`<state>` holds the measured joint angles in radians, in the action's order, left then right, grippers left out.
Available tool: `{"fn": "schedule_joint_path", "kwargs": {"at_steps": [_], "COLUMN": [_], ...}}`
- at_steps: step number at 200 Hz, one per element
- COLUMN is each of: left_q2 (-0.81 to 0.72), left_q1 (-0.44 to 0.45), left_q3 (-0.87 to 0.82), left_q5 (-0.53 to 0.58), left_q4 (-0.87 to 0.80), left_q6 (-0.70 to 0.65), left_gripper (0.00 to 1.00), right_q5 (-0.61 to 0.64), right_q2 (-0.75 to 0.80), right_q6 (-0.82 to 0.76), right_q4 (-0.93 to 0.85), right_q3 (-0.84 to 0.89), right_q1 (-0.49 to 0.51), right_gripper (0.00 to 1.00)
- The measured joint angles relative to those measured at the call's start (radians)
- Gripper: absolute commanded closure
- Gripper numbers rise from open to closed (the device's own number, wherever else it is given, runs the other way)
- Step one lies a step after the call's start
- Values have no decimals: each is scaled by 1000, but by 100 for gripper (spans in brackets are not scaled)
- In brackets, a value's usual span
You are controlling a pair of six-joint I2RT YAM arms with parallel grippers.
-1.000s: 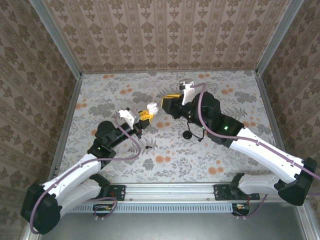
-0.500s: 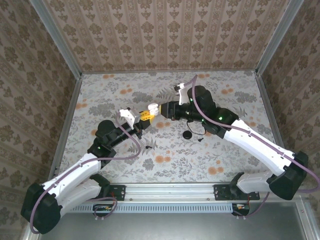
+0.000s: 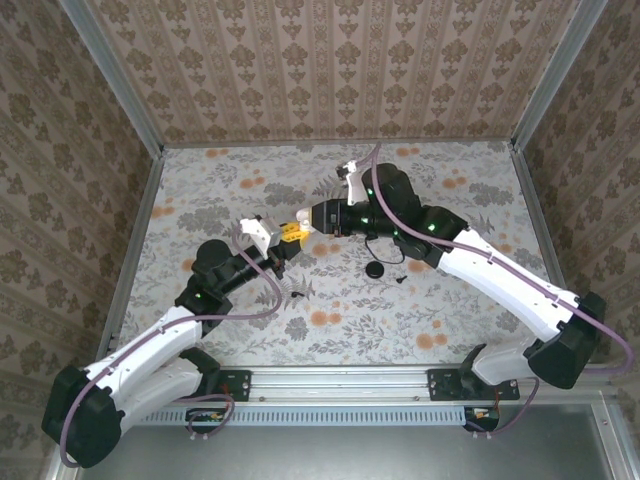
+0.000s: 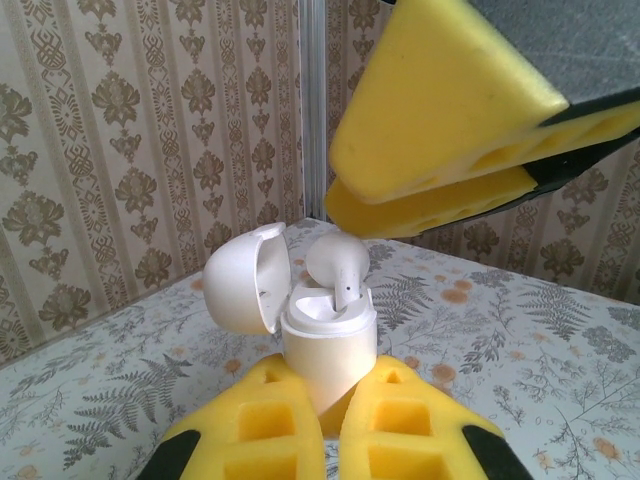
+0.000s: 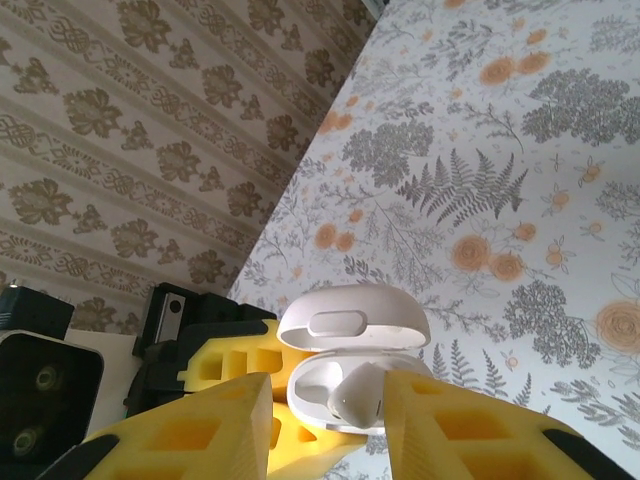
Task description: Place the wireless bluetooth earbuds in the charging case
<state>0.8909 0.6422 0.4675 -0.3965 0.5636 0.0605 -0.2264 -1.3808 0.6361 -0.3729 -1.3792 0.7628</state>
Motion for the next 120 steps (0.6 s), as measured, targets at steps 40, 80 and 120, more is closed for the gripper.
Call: {"fn": "schedule_joint_path", "kwargs": {"at_steps": [40,80,120], "left_q2": [0,0,0], "left_q1": [0,0,0], "left_q3": [5,9,9], "left_q5": [-1,-6,-7], "left_q4": [-7,-21,-32], "left_q6": [0,0,0], "left_gripper": [100,100,100], "right_q5": [-1,-3,-3], "right_q2": [-42,-68,-93], "right_q6": [-4,-12,-45], "right_q4": [-43,-81,-120], "right_q3": [-45,-78,-113], "right_q1": [6,9,12], "right_gripper": [65,64,62]}}
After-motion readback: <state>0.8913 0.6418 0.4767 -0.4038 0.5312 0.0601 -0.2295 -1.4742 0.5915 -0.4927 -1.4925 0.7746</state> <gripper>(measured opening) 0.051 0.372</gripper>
